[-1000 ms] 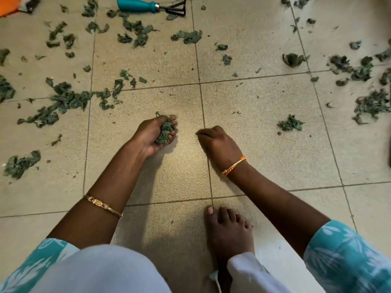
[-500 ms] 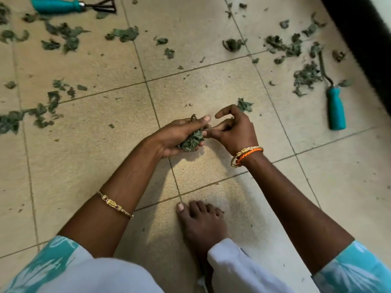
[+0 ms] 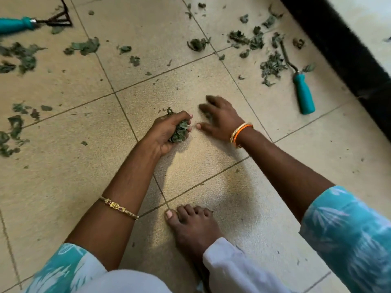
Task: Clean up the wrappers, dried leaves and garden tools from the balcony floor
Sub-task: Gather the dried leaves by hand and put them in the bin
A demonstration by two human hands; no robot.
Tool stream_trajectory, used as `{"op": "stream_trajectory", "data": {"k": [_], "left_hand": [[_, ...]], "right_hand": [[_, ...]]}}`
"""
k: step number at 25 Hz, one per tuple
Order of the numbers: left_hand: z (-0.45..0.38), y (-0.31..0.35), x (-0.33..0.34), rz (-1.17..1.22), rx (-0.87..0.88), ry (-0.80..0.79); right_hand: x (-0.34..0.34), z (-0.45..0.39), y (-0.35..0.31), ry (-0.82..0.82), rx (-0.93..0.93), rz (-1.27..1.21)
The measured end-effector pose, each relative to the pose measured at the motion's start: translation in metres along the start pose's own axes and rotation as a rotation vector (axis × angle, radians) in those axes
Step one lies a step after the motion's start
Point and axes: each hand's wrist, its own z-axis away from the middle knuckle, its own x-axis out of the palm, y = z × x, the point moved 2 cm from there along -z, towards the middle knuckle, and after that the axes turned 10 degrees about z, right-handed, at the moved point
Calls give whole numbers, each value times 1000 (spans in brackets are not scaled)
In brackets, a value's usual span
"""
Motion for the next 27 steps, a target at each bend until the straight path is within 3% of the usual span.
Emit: {"op": "stream_trajectory", "data": {"k": [5,8,10,12,14,15,17,21,25,27], "left_hand": [[-3,-1,6,90,-6,-1],[-4,-6,10,118,-18,-5],[-5,-8,17,141,-50,-30],[-4,-9,27,125,-93,-78],[-4,-11,40,98,-141,-152],[-4,-11,47,81,-166,-193],[-6,-11,62,45,-202,-281],[-17,-3,86,-64,-199,-307],[-33,18,104,-95,-219,-234],[-43,32,117,-100,-206,-216]], "right_hand": [[30,45,-14,422,-151,65],[14,48,-8,477,-148,14],[-2,44,2,479,146,-308],[-20,46,15,378,514,-933],[-34,48,24,317,608,-1389],[-40,50,27,290,589,-1456],[-50,54,24,252,489,-1325],[-51,44,21,260,382,-691],[-70,27,62,306,487,-614],[-82,11,95,260,544,-437]]}}
